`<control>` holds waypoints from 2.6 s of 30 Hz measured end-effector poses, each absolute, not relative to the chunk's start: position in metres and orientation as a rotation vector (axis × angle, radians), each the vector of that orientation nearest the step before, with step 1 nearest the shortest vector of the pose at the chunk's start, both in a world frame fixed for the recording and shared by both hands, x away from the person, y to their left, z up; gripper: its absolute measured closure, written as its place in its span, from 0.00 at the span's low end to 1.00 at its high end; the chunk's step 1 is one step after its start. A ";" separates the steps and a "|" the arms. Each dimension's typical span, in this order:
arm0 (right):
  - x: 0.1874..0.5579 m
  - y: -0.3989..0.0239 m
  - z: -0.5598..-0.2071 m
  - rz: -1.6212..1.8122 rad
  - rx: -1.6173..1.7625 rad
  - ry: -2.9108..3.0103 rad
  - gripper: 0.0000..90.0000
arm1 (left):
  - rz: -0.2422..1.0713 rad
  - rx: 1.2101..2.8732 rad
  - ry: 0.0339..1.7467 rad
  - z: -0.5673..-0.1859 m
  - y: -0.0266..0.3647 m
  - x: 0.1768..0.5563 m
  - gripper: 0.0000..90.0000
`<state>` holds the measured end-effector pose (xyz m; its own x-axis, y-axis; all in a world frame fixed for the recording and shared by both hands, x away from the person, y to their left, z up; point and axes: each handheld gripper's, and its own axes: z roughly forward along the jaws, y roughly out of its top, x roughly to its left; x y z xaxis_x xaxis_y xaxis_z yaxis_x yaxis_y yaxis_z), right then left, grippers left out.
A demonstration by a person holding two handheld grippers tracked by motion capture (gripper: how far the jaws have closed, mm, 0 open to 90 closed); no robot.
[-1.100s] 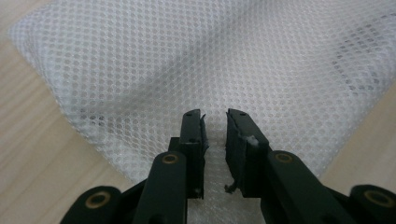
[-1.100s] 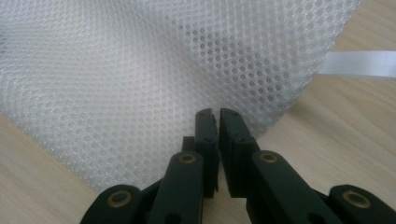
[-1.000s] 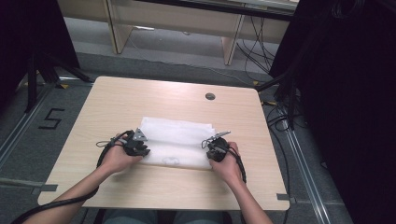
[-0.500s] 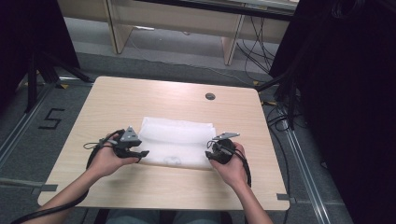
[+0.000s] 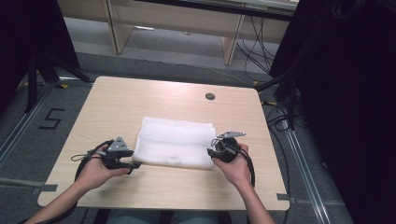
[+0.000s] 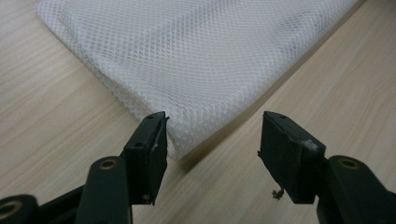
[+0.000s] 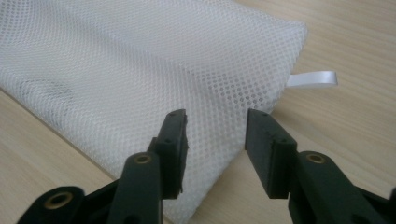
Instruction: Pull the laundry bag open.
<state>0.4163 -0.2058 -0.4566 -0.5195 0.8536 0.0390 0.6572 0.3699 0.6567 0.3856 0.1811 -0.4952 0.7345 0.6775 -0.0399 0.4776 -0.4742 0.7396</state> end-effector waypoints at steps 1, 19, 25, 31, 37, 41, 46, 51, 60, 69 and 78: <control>0.416 -0.205 -0.456 0.897 1.334 2.331 0.71 | 0.331 2.160 0.880 -0.496 0.180 0.385 0.46; 0.454 -0.187 -0.442 0.852 1.258 2.313 0.64 | 0.384 2.178 0.819 -0.497 0.160 0.398 0.62; 0.484 -0.172 -0.444 0.801 1.239 2.347 0.53 | 0.415 2.191 0.780 -0.492 0.157 0.397 0.63; 0.503 -0.175 -0.452 0.746 1.277 2.331 0.46 | 0.459 2.153 0.762 -0.490 0.152 0.396 0.63; 0.512 -0.190 -0.453 0.709 1.344 2.278 0.43 | 0.456 2.179 0.698 -0.491 0.140 0.396 0.62; 0.519 -0.201 -0.464 0.693 1.398 2.262 0.41 | 0.441 2.197 0.690 -0.495 0.132 0.398 0.62; 0.522 -0.206 -0.480 0.680 1.425 2.276 0.42 | 0.420 2.244 0.693 -0.503 0.126 0.405 0.61; 0.518 -0.200 -0.483 0.619 1.271 2.355 0.73 | 0.389 2.263 0.702 -0.509 0.121 0.409 0.61; 0.503 -0.196 -0.467 0.609 1.137 2.398 0.97 | 0.369 2.270 0.743 -0.512 0.120 0.409 0.63; 0.459 -0.196 -0.432 0.824 0.952 2.445 0.97 | 0.358 2.251 0.770 -0.512 0.118 0.408 0.66; 0.411 -0.195 -0.429 1.006 0.830 2.561 0.98 | 0.404 2.277 0.767 -0.510 0.116 0.404 0.72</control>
